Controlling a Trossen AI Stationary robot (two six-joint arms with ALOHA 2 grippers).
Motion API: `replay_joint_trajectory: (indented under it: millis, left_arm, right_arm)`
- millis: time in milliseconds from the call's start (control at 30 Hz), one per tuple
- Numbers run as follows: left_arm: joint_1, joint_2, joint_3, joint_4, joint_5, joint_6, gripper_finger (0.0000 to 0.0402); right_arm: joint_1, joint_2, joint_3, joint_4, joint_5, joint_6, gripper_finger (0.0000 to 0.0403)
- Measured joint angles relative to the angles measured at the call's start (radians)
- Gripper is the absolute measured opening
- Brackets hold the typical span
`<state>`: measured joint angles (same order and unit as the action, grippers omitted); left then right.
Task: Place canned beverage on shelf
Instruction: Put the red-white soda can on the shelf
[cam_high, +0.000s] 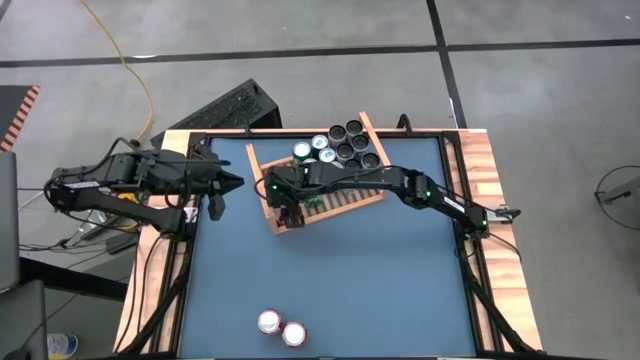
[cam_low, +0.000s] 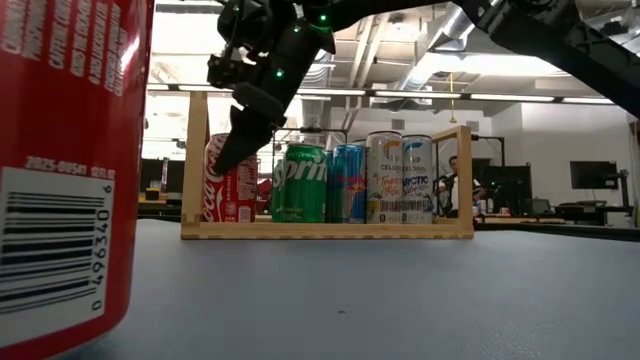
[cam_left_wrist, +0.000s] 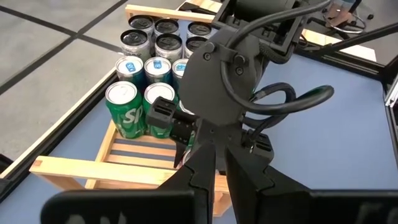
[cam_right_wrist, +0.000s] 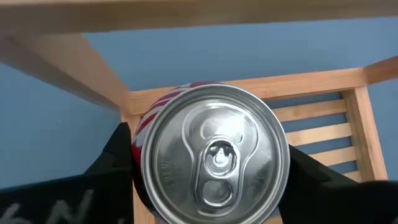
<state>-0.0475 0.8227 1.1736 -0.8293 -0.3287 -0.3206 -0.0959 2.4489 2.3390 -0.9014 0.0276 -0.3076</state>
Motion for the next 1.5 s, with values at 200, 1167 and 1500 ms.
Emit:
replay_joint_trajectory:
  millis: [200, 1167, 1500]
  left_arm:
    - [0.0, 0.0, 0.0, -0.024, 0.0, -0.013, 0.0023]
    - [0.0, 0.0, 0.0, -0.041, -0.041, -0.042, 0.0023]
    - [0.0, 0.0, 0.0, -0.041, -0.079, -0.072, 0.0023]
  right_arm:
    - [0.0, -0.002, 0.016, -0.012, 0.008, -0.008, 0.0205]
    - [-0.151, -0.048, 0.016, 0.067, -0.107, -0.607, 0.0205]
    - [-0.203, -0.027, 0.012, 0.081, -0.166, -0.636, 0.0205]
